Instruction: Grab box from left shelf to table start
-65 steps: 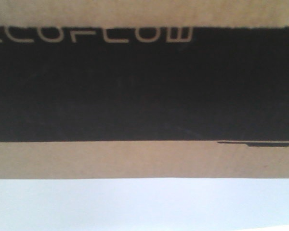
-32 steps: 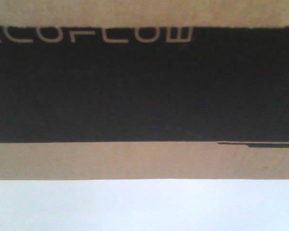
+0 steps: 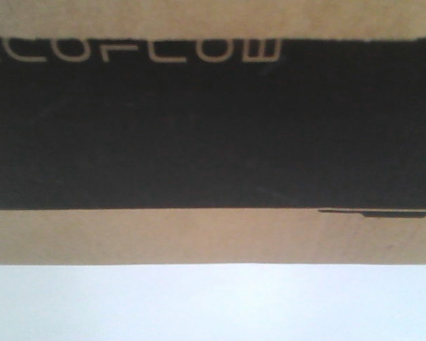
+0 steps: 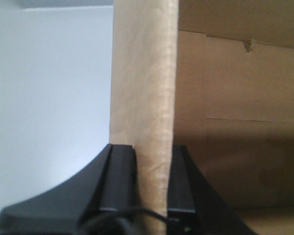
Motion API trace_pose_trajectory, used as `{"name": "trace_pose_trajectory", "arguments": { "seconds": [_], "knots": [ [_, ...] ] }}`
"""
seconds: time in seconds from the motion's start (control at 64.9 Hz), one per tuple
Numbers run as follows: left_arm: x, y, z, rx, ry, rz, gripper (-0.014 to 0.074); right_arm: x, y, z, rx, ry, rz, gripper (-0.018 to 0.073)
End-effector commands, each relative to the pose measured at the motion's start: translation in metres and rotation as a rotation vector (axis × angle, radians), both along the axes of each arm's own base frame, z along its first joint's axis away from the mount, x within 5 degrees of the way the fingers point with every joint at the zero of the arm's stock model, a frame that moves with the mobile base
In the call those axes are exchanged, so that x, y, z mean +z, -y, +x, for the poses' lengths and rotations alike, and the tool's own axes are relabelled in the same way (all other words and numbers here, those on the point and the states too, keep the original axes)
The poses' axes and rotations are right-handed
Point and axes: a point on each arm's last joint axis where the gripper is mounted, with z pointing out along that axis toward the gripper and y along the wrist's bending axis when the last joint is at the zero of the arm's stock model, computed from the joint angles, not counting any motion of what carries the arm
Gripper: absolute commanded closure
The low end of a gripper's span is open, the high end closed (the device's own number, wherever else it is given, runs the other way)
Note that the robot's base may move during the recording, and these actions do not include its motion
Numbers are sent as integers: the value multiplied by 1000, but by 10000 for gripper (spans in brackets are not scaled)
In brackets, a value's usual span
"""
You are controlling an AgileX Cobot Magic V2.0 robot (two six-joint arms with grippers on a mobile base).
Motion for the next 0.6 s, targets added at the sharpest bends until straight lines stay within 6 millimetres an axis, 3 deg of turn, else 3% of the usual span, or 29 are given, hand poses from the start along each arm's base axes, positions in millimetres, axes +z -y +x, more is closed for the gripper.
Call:
{"name": "trace_pose_trajectory", "arguments": {
  "seconds": [0.0, 0.586],
  "knots": [
    [26, -2, -1, 18, 212, -73, 699, 1, 7, -3, -41, -31, -66, 503],
    [25, 1, 10, 21, 195, -64, 699, 0, 6, -2, -41, -35, -67, 503]
  ]
}}
